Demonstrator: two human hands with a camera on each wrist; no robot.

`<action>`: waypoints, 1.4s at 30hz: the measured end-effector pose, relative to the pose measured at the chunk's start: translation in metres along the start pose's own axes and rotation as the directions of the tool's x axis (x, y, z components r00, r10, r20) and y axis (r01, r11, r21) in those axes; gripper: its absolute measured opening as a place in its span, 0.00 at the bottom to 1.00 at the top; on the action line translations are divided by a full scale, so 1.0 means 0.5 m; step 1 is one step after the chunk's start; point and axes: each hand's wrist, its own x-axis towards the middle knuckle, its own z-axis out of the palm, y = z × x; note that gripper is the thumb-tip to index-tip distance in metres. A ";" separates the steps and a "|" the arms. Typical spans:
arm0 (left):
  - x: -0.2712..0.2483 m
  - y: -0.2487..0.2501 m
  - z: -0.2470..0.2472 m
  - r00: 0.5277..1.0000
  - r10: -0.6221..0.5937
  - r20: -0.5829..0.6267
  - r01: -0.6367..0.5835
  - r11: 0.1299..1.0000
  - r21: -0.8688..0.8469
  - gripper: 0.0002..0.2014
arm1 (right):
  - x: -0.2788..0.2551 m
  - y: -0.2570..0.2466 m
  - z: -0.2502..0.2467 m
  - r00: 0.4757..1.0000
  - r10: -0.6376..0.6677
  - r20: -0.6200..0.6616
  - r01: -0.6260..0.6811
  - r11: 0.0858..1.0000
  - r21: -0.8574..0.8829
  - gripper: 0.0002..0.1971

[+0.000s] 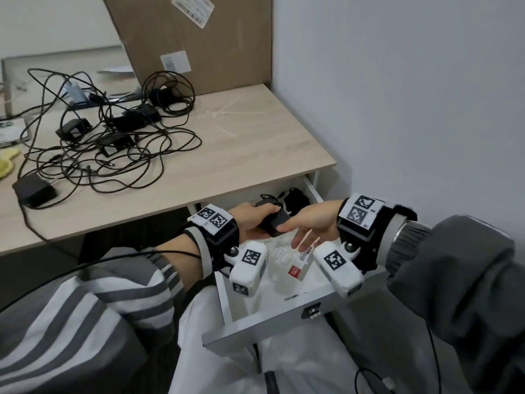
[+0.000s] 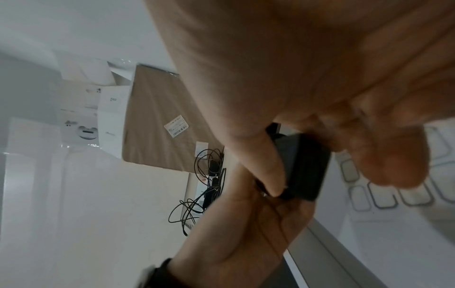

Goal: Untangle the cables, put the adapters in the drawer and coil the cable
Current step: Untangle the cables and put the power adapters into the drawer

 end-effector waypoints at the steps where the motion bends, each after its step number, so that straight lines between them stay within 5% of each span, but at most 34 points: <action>1: 0.014 -0.007 0.001 1.000 -0.013 -0.020 0.013 1.000 0.013 0.20 | 0.003 0.003 -0.011 0.999 -0.005 -0.043 0.004 1.000 -0.006 0.21; 7: 0.096 -0.032 0.022 0.988 -0.100 -0.114 0.111 0.990 0.091 0.26 | 0.010 0.028 -0.075 0.954 -0.067 -0.291 0.154 0.945 0.287 0.08; 11: 0.137 -0.022 0.042 0.985 -0.094 -0.146 0.122 0.972 0.200 0.20 | 0.029 0.044 -0.097 0.908 -0.107 -0.405 0.257 0.906 0.337 0.08; 14: 0.211 -0.041 0.046 0.988 -0.094 -0.123 0.111 0.984 0.136 0.30 | 0.037 0.049 -0.110 0.880 -0.137 -0.455 0.332 0.862 0.383 0.06; 16: 0.285 -0.066 0.039 0.991 -0.076 -0.107 0.088 0.989 0.116 0.27 | 0.039 0.053 -0.116 0.869 -0.155 -0.471 0.361 0.849 0.386 0.05; 20: 0.243 -0.013 0.043 0.988 0.007 -0.156 0.009 0.995 0.101 0.17 | 0.043 0.060 -0.123 0.856 -0.183 -0.483 0.388 0.845 0.367 0.04; 26: 0.216 0.011 0.036 0.981 0.075 -0.178 0.006 0.910 0.415 0.28 | 0.042 0.058 -0.121 0.847 -0.195 -0.495 0.401 0.845 0.353 0.07; 31: 0.207 0.001 0.030 0.982 0.087 -0.166 -0.028 0.944 0.329 0.21 | 0.034 0.055 -0.120 0.845 -0.192 -0.499 0.397 0.850 0.345 0.07; 42: 0.201 -0.015 0.034 0.994 0.110 -0.013 -0.098 0.926 0.363 0.33 | 0.030 0.054 -0.107 0.853 -0.178 -0.491 0.375 0.863 0.339 0.08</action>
